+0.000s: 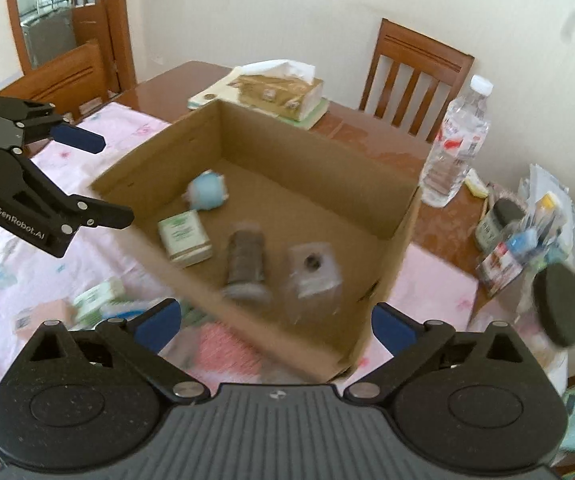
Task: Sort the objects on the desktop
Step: 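Withdraw both tools from the box back over the table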
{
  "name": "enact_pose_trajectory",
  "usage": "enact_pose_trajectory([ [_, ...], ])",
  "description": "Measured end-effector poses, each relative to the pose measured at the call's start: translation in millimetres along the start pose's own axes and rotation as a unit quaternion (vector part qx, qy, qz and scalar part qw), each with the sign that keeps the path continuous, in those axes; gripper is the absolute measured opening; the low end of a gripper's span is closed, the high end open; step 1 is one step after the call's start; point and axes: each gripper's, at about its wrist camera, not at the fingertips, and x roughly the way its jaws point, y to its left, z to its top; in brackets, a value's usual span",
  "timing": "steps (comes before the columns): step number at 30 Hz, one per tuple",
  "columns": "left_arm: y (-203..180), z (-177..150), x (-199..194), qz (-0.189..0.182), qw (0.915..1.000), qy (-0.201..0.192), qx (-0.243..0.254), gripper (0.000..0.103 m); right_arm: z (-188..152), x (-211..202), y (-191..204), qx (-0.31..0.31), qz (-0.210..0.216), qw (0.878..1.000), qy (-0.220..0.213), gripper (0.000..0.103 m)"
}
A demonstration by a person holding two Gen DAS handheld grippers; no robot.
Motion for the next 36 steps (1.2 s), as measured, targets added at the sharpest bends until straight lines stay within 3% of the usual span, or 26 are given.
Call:
enact_pose_trajectory([
  [4, -3, -33, -18, 0.009, 0.9999, 0.004, 0.009, 0.097, -27, -11, 27, 0.009, 0.006, 1.0, 0.005, 0.103],
  [15, -7, -100, -46, 0.032, 0.9993, 0.016, -0.013, 0.097, -96, -15, 85, 0.017, -0.031, 0.999, 0.029, 0.103],
  [24, -16, -134, -46, 0.044, 0.9979, 0.034, -0.033, 0.097, -137, -15, 105, 0.071, -0.033, 0.996, 0.046, 0.103],
  [36, -16, -159, -29, 0.065, 0.9945, 0.066, -0.049, 0.097, -158, -6, 122, 0.106, -0.047, 0.991, 0.06, 0.103],
])
